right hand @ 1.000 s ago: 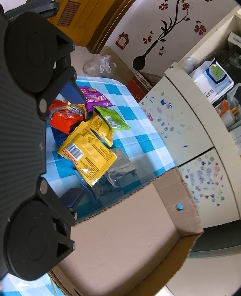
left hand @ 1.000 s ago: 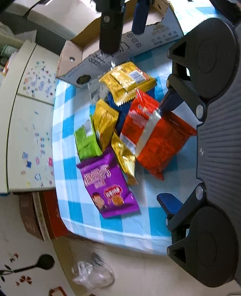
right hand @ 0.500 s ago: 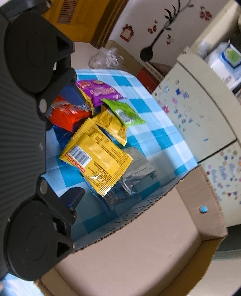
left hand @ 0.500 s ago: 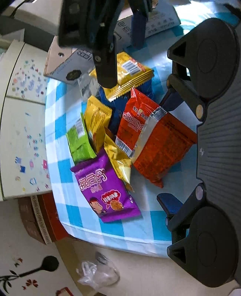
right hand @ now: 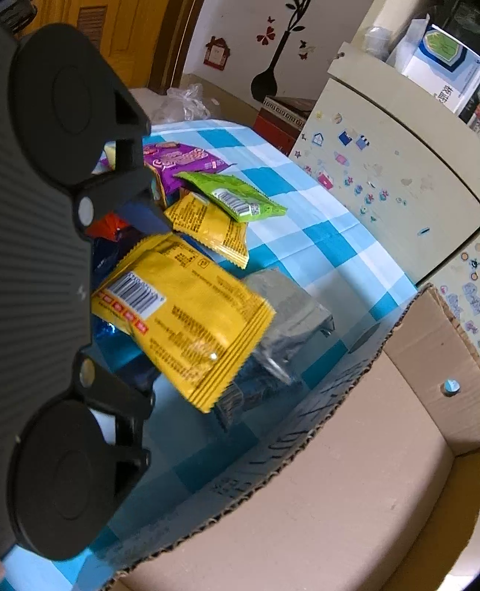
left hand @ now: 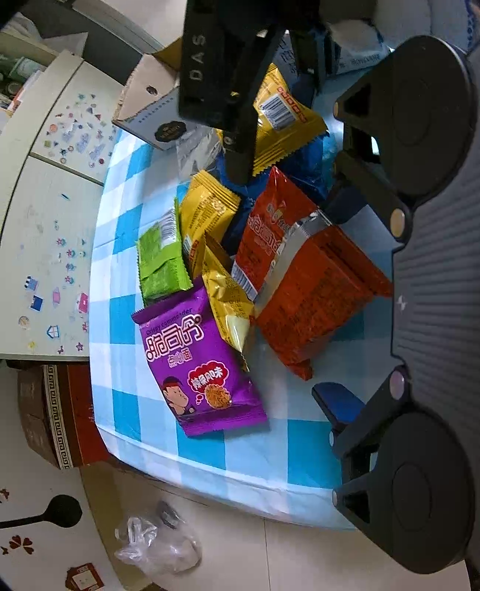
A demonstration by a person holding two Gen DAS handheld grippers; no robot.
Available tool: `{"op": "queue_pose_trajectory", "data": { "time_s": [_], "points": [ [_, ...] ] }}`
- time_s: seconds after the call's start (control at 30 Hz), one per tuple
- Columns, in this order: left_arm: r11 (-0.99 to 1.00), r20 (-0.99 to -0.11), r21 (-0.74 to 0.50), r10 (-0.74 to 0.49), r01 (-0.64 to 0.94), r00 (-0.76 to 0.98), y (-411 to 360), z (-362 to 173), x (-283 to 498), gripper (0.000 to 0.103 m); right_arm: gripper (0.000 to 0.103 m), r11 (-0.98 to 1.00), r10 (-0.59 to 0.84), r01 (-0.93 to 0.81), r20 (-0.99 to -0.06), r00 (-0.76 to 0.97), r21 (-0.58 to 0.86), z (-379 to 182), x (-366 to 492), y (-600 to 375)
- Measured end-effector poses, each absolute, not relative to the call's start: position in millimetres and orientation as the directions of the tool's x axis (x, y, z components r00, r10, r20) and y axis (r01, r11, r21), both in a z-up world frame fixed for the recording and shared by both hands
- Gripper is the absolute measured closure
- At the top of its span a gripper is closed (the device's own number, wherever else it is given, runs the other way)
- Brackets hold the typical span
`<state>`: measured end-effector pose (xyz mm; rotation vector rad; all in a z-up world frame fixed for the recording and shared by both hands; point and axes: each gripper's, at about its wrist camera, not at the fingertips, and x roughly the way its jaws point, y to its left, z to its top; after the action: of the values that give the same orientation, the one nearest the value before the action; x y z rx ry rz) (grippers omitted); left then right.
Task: Organize snacks
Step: 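Grasp the yellow packet with the right gripper while the left grasps the red-orange packet, then lift the yellow packet with the right gripper while the left lifts the red-orange packet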
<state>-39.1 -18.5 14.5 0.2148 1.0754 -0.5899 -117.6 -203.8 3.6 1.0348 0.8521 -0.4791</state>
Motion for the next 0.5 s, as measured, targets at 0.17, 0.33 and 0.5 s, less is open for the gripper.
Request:
{"op": "queue_pose_trajectory", "data": {
  "time_s": [0.17,0.33,0.5],
  "points": [
    [0.824,-0.865,-0.177,-0.391,0.539,0.314,-14,18,-38,0.029,0.060,0.479,0.005,0.688,-0.785,0.620,0.546,13,-118,-201],
    [0.819,-0.850,-0.177,-0.406,0.545,0.335,-9,23,-39,0.042,0.070,0.523,-0.008,0.662,-0.773,0.634,0.537,21,-120,-196],
    [0.824,-0.839,-0.182,-0.415,0.536,0.353,-4,27,-39,0.053,0.079,0.536,0.000,0.640,-0.759,0.652,0.550,23,-126,-194]
  ]
}}
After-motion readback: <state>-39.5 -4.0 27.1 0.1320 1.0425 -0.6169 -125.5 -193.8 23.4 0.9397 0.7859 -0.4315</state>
